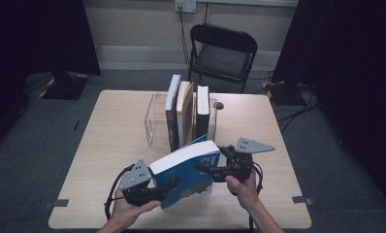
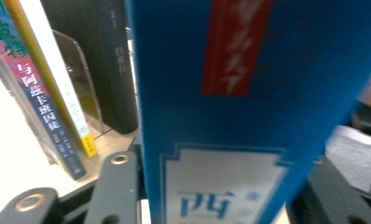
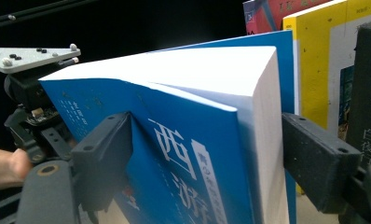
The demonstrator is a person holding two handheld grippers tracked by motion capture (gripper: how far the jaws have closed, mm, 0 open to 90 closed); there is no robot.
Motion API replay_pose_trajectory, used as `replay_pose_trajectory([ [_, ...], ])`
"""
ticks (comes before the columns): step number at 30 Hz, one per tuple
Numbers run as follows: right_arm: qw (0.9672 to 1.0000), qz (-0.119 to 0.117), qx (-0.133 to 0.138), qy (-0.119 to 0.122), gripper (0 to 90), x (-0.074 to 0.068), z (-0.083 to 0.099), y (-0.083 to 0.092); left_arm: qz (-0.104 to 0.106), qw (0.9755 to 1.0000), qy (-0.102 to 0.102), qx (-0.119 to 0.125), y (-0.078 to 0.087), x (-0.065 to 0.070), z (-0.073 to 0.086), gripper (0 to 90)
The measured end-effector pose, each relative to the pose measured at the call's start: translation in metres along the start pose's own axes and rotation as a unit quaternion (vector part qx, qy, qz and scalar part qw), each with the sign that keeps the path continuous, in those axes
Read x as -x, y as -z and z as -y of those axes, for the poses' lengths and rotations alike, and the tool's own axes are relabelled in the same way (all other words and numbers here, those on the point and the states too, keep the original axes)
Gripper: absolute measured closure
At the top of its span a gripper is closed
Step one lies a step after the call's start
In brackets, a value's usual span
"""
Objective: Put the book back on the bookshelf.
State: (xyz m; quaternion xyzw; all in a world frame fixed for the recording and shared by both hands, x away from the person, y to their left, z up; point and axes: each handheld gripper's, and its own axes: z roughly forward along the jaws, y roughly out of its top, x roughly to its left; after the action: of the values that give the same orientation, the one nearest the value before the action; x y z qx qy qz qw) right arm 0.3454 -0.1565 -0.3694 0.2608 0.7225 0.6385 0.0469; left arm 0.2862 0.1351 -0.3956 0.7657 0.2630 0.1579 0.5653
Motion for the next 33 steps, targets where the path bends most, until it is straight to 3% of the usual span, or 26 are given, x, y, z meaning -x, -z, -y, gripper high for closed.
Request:
replay_pose_trajectory([
  [2,1.0000,0.001,0.000,0.001,19.9,-0.001,0.000,0.000,-0.008,0.9998,-0.017,0.001,-0.002,0.003,0.001,55.9],
  [3,1.0000,0.001,0.000,0.001,20.0,-0.001,0.000,0.001,-0.010,0.9998,-0.015,0.004,-0.002,0.003,0.002,56.4],
  [6,1.0000,-0.001,0.001,0.000,19.5,-0.002,0.001,0.001,-0.005,0.9997,-0.017,0.019,-0.007,0.004,0.004,57.3],
  [11,1.0000,0.005,-0.002,0.002,18.4,-0.004,0.002,-0.001,0.014,0.9993,-0.027,0.022,-0.014,0.000,0.005,58.9],
  [14,1.0000,0.004,-0.002,0.003,18.5,-0.005,0.002,-0.001,0.005,0.9970,-0.046,0.062,-0.018,0.002,0.009,56.8],
  [21,0.9999,0.010,-0.005,0.006,18.6,-0.007,0.002,-0.002,-0.022,0.9977,-0.026,0.059,-0.018,0.006,0.009,49.6],
  [24,0.9999,0.014,-0.006,0.007,18.9,-0.007,0.002,-0.004,-0.017,0.9980,-0.021,0.057,-0.018,0.008,0.008,59.7],
  [33,0.9999,0.013,-0.003,0.000,20.9,-0.002,0.003,0.001,0.005,0.9989,0.005,0.045,-0.012,0.003,0.006,61.2],
])
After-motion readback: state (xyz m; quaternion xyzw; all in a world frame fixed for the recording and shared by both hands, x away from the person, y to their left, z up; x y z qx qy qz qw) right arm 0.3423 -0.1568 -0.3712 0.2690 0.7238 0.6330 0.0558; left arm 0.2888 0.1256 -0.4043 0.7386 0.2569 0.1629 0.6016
